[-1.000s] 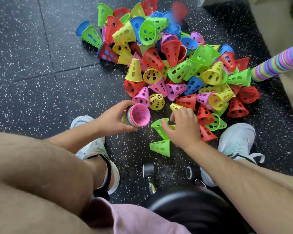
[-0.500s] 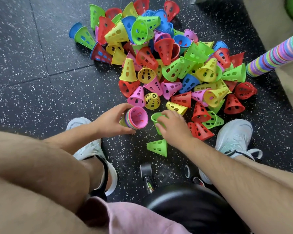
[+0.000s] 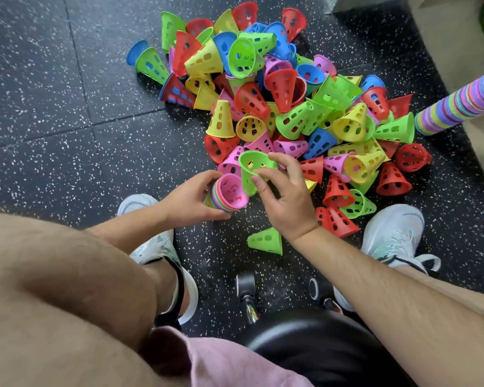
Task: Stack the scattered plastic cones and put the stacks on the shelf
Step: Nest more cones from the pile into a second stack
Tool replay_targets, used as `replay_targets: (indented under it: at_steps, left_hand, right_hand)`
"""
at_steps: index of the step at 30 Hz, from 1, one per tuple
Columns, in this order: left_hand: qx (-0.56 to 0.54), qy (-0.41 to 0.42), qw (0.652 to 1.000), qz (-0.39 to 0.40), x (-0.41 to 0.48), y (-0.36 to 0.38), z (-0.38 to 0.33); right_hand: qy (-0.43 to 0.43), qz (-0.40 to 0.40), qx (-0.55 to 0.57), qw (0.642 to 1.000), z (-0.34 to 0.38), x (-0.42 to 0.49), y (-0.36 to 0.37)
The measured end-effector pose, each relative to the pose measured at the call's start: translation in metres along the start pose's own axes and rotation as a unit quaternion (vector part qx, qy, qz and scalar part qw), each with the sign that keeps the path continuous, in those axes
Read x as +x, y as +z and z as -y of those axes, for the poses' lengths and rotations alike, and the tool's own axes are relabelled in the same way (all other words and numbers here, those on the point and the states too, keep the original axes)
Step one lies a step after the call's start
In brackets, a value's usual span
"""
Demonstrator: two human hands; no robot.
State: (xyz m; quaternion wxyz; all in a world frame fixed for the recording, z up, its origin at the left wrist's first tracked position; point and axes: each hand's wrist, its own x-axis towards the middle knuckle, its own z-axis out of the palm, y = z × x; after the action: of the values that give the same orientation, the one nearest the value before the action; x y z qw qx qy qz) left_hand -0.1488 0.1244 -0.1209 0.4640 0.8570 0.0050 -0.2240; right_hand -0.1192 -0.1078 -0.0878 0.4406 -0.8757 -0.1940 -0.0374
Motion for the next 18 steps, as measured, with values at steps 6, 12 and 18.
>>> replay_targets:
  at_steps: [6, 12, 18]
  left_hand:
    - [-0.020, 0.007, 1.000, -0.002, -0.002, 0.001, 0.001]
    - [0.023, 0.024, 0.999, 0.015, -0.001, 0.002, 0.005]
    - [0.083, 0.039, 0.993, 0.071, -0.004, 0.010, 0.010]
  right_hand:
    - [-0.012, 0.124, 0.000, 0.992, -0.003, -0.006, 0.004]
    - [-0.007, 0.151, -0.146, 0.978, -0.030, -0.032, -0.004]
    - [0.021, 0.192, -0.313, 0.930, -0.057, -0.062, -0.025]
